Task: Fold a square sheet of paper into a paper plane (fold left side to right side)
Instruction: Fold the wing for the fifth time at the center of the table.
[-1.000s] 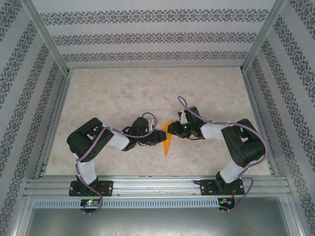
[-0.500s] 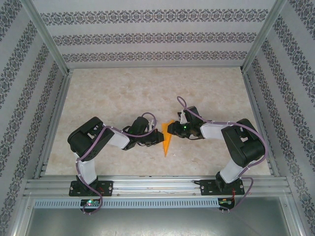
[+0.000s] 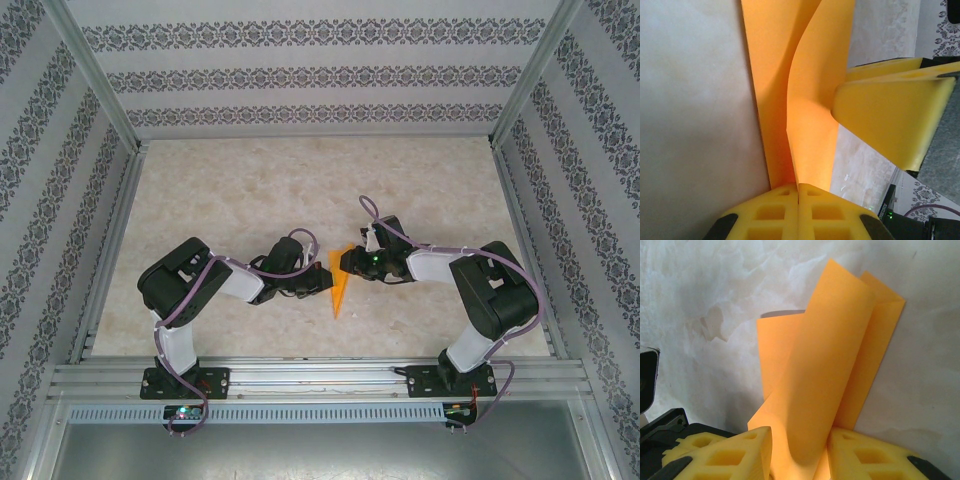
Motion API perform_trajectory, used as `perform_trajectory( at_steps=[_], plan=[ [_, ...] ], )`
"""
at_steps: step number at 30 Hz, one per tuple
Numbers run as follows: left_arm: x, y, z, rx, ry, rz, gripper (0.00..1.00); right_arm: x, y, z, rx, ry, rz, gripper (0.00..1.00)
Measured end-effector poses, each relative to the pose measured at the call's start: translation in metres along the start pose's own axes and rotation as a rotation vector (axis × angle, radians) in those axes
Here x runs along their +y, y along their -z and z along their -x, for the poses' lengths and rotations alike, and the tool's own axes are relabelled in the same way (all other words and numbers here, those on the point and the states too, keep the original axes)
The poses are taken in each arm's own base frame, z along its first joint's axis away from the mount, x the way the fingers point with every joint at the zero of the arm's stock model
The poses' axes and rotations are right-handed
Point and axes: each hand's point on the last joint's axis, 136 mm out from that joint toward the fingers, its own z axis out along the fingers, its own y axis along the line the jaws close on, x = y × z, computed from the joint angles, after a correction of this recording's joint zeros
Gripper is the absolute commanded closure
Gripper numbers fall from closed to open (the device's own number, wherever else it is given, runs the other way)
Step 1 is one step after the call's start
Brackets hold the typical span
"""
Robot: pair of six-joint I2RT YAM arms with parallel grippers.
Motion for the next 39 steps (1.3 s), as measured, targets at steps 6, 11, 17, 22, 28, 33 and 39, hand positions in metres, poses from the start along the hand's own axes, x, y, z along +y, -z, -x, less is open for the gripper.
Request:
perform_trajectory(
  at_steps=[6, 11, 17, 22, 28, 33, 39],
  plan=[
    [0.000, 0.000, 0.000, 0.000, 0.001, 0.001, 1.00, 0.000, 0.000, 0.000, -0.001, 0.000, 0.001, 0.63],
    [0.000, 0.000, 0.000, -0.001, 0.002, 0.004, 1.00, 0.001, 0.001, 0.001, -0.005, -0.001, 0.003, 0.63],
    [0.001, -0.001, 0.000, 0.005, 0.008, 0.013, 1.00, 0.004, 0.005, 0.004, -0.020, 0.004, 0.003, 0.63],
    [0.001, -0.001, 0.000, 0.007, 0.010, 0.016, 1.00, 0.005, 0.007, 0.005, -0.027, 0.003, 0.007, 0.63],
    [0.001, -0.001, 0.001, 0.011, 0.014, 0.022, 1.00, 0.004, 0.011, 0.004, -0.031, -0.001, -0.006, 0.63],
    [0.001, -0.002, 0.000, 0.017, 0.018, 0.026, 1.00, 0.005, 0.024, 0.007, -0.057, 0.000, -0.023, 0.66],
    [0.001, -0.002, 0.000, 0.022, 0.022, 0.033, 1.00, 0.009, 0.029, 0.006, -0.056, 0.020, -0.026, 0.79]
  ],
)
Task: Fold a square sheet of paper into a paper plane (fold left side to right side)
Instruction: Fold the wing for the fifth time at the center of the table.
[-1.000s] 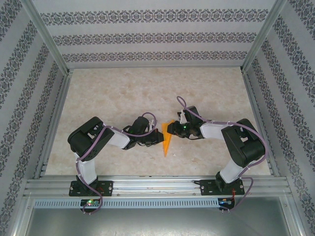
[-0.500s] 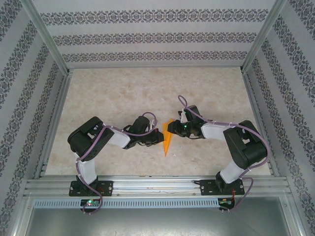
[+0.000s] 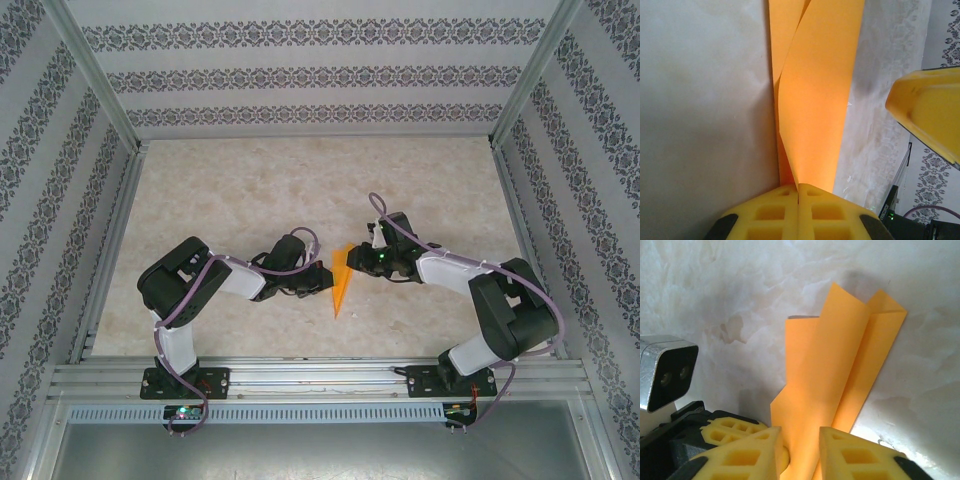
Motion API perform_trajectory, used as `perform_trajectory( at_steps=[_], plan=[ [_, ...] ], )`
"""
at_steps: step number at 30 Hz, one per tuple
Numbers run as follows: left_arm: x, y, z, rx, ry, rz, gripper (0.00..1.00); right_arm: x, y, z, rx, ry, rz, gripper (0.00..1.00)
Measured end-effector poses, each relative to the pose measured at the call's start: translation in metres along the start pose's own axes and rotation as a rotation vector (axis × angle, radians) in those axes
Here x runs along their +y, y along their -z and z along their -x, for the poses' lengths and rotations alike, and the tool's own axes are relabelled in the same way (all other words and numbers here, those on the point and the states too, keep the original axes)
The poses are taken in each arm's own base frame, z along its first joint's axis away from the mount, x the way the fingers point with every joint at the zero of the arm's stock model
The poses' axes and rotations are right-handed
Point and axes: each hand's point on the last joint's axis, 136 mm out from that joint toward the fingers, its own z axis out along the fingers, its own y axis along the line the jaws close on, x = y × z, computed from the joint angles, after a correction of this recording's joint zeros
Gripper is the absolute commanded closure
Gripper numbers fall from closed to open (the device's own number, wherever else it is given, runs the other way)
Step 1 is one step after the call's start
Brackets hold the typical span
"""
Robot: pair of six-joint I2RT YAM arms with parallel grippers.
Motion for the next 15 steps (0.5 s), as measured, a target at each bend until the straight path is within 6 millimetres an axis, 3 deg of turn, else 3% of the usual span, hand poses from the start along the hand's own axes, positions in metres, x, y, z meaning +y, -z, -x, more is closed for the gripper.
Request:
perform_trajectory(
  at_steps=[4, 15],
  plan=[
    [0.000, 0.000, 0.000, 0.005, 0.001, 0.004, 1.00, 0.006, -0.005, 0.000, 0.017, 0.013, -0.004, 0.84],
    [0.000, -0.001, 0.000, 0.016, 0.009, 0.008, 1.00, 0.009, -0.023, -0.002, 0.061, 0.029, -0.050, 0.84]
  ],
)
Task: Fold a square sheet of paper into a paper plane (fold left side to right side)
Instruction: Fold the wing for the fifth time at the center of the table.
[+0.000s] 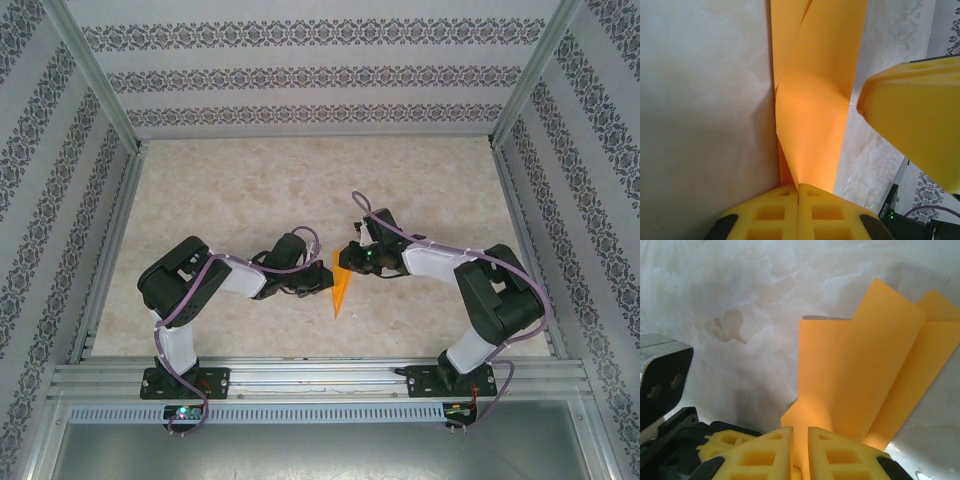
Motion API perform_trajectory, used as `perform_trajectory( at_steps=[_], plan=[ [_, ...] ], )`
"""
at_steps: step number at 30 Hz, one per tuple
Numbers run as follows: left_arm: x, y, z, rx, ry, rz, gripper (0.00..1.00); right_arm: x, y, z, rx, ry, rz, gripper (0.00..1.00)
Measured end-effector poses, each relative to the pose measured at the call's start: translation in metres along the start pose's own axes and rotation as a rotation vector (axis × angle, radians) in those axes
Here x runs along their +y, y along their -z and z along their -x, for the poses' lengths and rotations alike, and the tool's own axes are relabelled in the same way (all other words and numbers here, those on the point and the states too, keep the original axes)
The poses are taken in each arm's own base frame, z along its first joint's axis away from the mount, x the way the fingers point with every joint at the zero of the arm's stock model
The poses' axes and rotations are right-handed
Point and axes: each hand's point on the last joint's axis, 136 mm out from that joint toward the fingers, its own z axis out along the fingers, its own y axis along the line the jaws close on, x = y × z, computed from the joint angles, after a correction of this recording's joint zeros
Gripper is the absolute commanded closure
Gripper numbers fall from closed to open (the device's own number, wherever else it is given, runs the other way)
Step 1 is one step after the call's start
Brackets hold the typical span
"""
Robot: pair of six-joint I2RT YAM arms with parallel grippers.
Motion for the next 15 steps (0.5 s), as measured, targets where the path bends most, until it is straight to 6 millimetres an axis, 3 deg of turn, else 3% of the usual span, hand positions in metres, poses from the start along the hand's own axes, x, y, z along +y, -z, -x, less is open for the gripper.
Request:
perform_trajectory(
  at_steps=[15],
  plan=[
    [0.000, -0.001, -0.001, 0.024, 0.010, -0.001, 1.00, -0.018, -0.002, -0.006, 0.021, -0.010, -0.092, 0.84]
  ],
)
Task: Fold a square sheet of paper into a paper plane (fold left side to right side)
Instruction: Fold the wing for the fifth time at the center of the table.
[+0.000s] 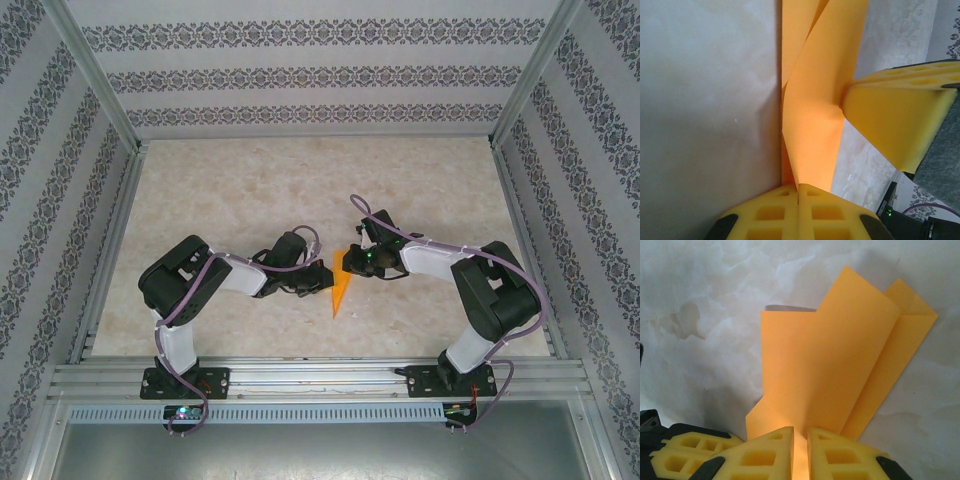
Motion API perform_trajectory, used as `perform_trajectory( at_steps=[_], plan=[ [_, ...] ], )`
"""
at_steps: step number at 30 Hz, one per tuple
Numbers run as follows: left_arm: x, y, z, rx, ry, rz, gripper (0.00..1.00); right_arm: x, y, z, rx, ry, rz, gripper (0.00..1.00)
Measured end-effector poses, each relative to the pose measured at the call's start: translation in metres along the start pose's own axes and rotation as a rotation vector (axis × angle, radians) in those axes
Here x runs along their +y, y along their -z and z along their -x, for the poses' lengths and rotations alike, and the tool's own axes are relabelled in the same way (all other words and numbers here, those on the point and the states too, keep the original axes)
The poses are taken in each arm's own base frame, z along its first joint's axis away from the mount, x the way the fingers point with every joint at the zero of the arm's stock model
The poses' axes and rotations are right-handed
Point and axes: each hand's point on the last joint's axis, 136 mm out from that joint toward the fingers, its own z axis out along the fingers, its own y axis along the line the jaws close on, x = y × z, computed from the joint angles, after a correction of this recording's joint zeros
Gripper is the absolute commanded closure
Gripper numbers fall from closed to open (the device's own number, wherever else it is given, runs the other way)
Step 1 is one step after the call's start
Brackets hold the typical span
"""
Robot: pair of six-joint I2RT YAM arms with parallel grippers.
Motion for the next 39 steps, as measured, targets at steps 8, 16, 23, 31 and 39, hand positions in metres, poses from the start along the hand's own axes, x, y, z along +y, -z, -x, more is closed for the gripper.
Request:
perform_trajectory(
  at_steps=[8, 16, 23, 31, 39],
  plan=[
    [0.000, -0.001, 0.000, 0.015, 0.008, -0.001, 1.00, -0.003, -0.001, -0.001, 0.005, -0.005, -0.012, 0.84],
    [0.000, -0.001, -0.001, 0.021, 0.012, 0.003, 1.00, -0.005, -0.003, -0.002, 0.009, -0.007, -0.018, 0.85],
    [0.000, -0.001, -0.001, 0.029, 0.017, 0.005, 1.00, -0.008, -0.003, -0.003, 0.011, -0.012, -0.024, 0.86],
    [0.000, -0.002, -0.001, 0.039, 0.019, 0.005, 1.00, -0.014, -0.005, -0.006, 0.012, -0.023, -0.028, 0.88],
    [0.000, -0.001, 0.000, 0.033, 0.015, 0.008, 0.95, -0.018, -0.005, -0.006, -0.006, -0.050, 0.001, 0.93]
  ],
)
